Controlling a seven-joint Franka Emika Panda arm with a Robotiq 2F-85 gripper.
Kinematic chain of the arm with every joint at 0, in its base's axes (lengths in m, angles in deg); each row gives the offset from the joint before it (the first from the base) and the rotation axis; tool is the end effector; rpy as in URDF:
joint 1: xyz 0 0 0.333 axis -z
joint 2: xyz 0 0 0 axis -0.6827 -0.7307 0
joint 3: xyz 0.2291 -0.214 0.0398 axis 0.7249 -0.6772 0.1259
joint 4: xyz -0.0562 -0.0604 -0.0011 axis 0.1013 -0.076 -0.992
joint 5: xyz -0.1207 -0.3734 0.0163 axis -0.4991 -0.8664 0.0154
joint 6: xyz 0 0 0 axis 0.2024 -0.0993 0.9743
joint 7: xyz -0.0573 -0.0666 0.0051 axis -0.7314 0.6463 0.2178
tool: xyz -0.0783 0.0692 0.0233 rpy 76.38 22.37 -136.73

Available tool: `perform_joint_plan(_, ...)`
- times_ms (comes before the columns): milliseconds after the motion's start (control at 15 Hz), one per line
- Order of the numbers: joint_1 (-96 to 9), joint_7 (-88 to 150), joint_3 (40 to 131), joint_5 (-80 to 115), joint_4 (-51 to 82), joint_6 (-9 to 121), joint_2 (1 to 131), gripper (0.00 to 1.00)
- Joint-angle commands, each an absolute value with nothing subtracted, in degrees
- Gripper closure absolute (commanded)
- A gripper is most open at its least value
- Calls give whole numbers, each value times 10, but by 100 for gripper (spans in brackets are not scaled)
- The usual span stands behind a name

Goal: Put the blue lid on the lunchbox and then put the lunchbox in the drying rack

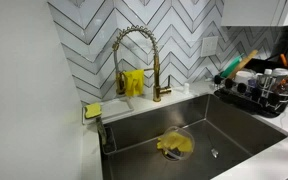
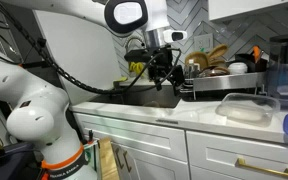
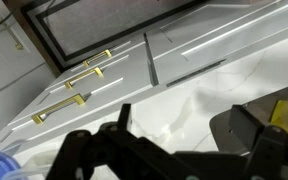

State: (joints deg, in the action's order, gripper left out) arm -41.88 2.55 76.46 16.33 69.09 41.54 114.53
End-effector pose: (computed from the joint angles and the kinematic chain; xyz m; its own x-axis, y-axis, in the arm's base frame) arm 0.3761 -0.0990 0.4606 0.9672 0.2267 0.1143 0.2293 -0.9733 -0.0095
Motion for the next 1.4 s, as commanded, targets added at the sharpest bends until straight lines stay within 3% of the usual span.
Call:
perform_joint_plan(0,-414,23,769,166,690,414,1144,0)
perform_joint_plan(267,-406,38,770,163,684,418,1130,0)
perform_joint_plan(933,-327,69,660,317,512,469,896,0)
perform_joint_plan(1000,-323,72,686,277,551,478,941,0)
perform_joint_plan(1333,-315,74,695,275,538,477,921,0)
